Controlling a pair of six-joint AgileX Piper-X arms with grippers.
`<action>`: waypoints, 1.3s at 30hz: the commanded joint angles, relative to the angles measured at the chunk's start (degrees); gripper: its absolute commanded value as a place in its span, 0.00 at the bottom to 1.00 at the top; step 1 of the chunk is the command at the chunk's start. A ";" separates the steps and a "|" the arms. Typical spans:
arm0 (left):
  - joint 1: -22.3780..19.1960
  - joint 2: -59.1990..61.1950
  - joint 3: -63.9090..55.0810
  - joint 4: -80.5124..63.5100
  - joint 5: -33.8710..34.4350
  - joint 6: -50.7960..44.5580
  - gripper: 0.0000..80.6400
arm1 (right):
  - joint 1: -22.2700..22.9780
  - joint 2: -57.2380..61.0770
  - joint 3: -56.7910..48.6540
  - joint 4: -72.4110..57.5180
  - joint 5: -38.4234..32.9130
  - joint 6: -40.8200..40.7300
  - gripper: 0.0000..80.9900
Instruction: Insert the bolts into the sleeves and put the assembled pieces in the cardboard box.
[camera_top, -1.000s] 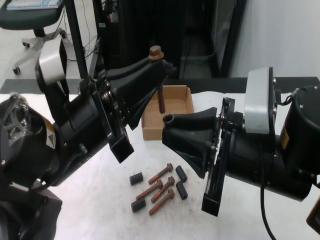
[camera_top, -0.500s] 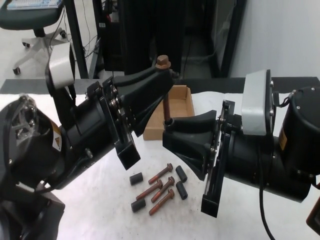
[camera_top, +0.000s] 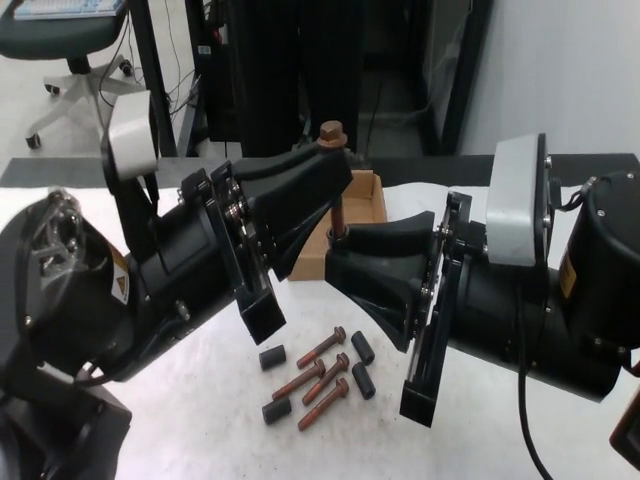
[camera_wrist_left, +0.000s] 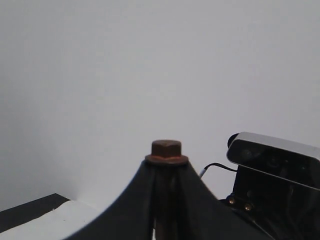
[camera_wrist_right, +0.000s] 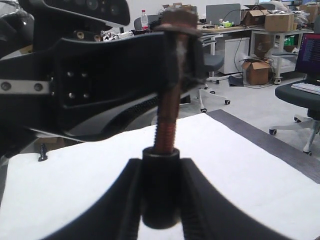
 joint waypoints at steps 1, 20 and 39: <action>-0.01 0.15 -0.28 1.61 0.29 0.09 0.00 | 0.12 -0.25 -1.00 -2.12 -0.49 0.02 0.01; 0.09 -0.33 -0.04 9.57 11.41 -0.85 0.52 | -0.18 -0.25 -2.96 -2.12 0.04 0.02 0.01; 4.91 -4.12 -0.16 9.42 11.15 -0.85 0.52 | -0.18 -0.25 -2.96 -2.12 0.04 0.02 0.01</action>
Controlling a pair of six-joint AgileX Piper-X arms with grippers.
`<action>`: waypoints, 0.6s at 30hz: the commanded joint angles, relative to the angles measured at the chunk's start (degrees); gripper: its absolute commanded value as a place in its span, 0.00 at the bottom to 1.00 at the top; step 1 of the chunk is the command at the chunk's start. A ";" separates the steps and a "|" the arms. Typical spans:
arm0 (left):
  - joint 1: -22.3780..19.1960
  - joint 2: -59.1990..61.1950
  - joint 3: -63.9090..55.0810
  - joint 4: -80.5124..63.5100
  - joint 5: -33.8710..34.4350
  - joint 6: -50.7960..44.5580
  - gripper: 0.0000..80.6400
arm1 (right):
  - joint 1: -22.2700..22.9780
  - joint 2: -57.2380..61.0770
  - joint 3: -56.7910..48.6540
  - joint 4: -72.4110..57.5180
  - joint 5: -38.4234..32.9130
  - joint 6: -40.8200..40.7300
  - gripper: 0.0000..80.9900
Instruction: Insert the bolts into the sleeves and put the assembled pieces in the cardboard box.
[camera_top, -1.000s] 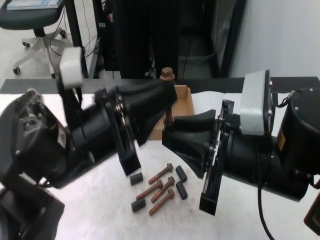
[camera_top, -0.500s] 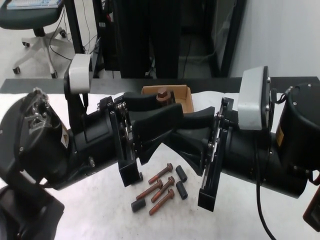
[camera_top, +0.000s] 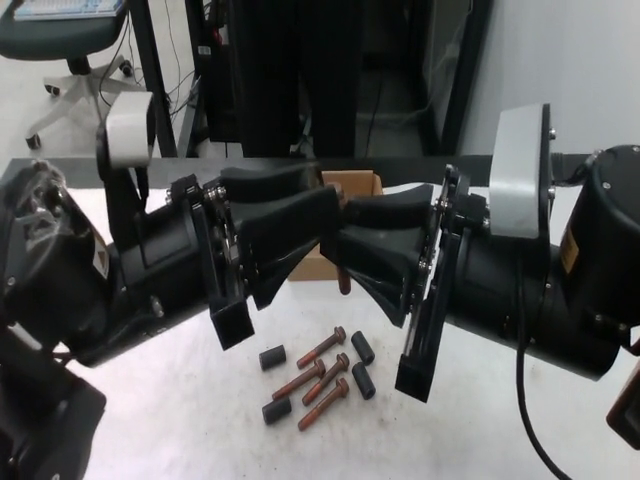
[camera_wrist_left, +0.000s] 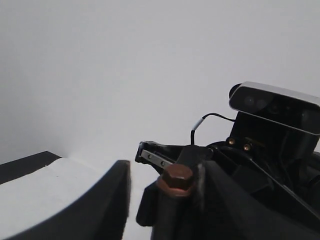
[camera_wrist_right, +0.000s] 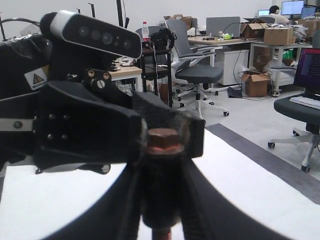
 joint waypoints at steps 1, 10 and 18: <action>0.60 -0.71 0.03 -1.59 -0.17 -0.06 0.52 | -0.18 -0.81 -0.73 -1.54 0.10 0.02 0.01; 8.79 -4.92 -0.02 -8.84 -20.07 3.86 0.37 | -1.16 -0.59 -2.98 8.51 12.42 3.03 0.01; 10.38 -10.16 -0.02 15.28 -20.04 8.74 0.00 | -10.80 11.30 -22.31 39.66 15.75 3.03 0.01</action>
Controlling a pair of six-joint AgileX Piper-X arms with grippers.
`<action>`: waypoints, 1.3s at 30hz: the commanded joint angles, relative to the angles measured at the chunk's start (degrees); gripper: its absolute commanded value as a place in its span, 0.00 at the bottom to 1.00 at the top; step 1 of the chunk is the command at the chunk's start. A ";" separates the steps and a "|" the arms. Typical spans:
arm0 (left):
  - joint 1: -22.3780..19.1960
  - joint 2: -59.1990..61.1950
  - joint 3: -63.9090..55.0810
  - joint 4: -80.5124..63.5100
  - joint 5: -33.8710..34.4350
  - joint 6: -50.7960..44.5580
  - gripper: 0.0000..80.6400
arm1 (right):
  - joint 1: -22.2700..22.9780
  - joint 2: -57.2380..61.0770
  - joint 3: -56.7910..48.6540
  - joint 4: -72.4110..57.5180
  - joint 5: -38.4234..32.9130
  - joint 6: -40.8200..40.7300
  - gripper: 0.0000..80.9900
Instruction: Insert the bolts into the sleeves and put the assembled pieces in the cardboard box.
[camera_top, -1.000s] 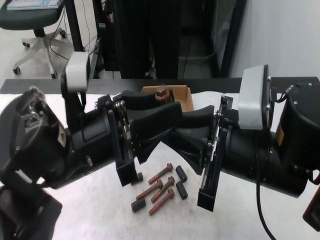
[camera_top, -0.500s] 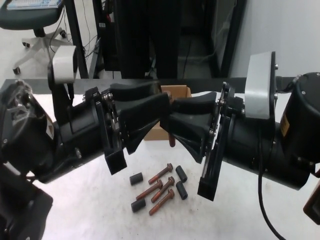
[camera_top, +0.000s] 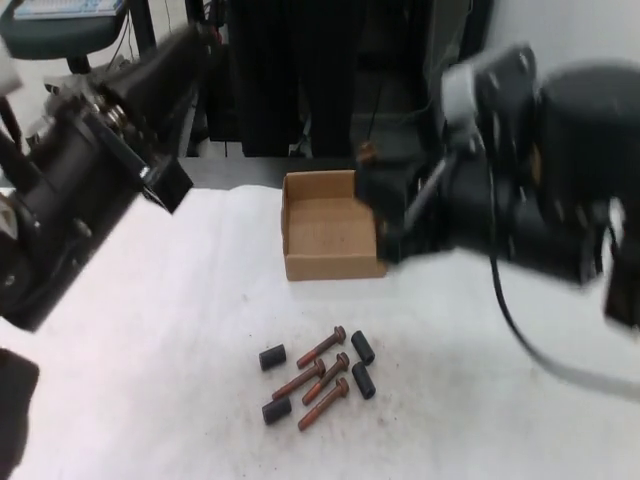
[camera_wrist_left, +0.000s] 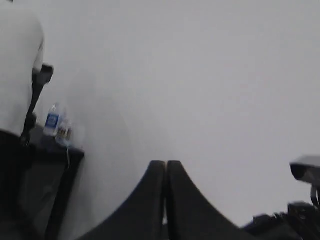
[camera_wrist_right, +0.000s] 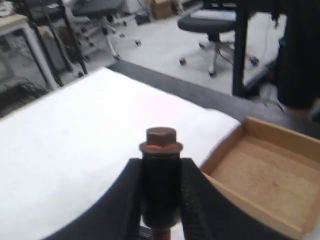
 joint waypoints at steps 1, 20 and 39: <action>0.09 -1.89 -0.02 10.75 -0.05 0.75 0.00 | -2.31 4.49 -5.41 6.83 1.07 0.46 0.01; 0.09 -8.53 -0.02 53.60 -0.09 1.84 0.00 | -5.63 51.70 -59.08 38.73 2.55 3.84 0.01; 0.09 -10.05 -0.43 53.72 10.05 11.52 0.00 | -7.48 49.76 -63.34 47.87 4.71 2.04 0.00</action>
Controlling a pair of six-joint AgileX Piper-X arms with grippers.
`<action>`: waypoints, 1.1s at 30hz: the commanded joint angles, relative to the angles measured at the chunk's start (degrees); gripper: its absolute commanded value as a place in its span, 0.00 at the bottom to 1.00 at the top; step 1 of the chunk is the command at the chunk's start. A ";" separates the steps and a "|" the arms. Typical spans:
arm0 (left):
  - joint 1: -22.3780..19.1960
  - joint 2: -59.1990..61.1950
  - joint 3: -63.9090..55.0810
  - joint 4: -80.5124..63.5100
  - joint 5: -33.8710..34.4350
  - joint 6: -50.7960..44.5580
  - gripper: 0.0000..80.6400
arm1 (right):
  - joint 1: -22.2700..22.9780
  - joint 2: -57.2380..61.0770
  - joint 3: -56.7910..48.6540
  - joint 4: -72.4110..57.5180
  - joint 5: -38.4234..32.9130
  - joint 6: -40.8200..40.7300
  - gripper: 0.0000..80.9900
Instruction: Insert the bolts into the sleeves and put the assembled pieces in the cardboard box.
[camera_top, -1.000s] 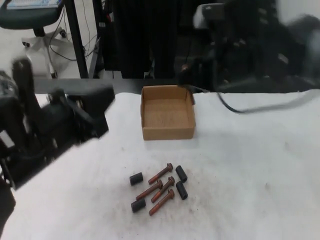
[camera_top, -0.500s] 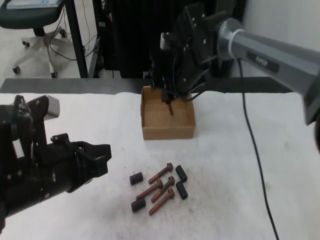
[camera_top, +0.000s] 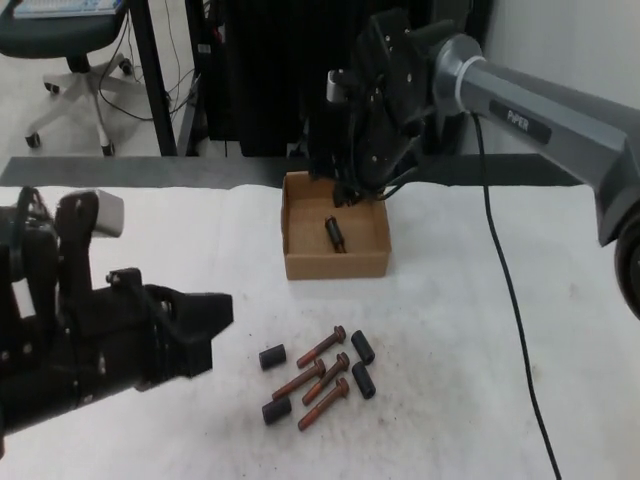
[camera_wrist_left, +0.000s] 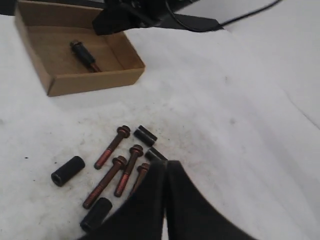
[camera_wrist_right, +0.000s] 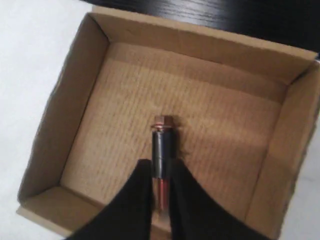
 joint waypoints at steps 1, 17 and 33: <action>0.09 -0.65 -0.99 0.24 1.74 3.27 0.00 | -0.25 -1.79 -1.04 -0.08 0.36 -0.32 0.00; -11.70 19.52 -22.82 25.26 -11.13 27.54 0.00 | -4.64 -45.03 32.93 7.10 -11.45 -8.30 0.01; -16.61 59.49 -59.81 47.85 -15.26 35.70 0.18 | -6.42 -93.86 71.70 3.29 -11.80 2.83 0.01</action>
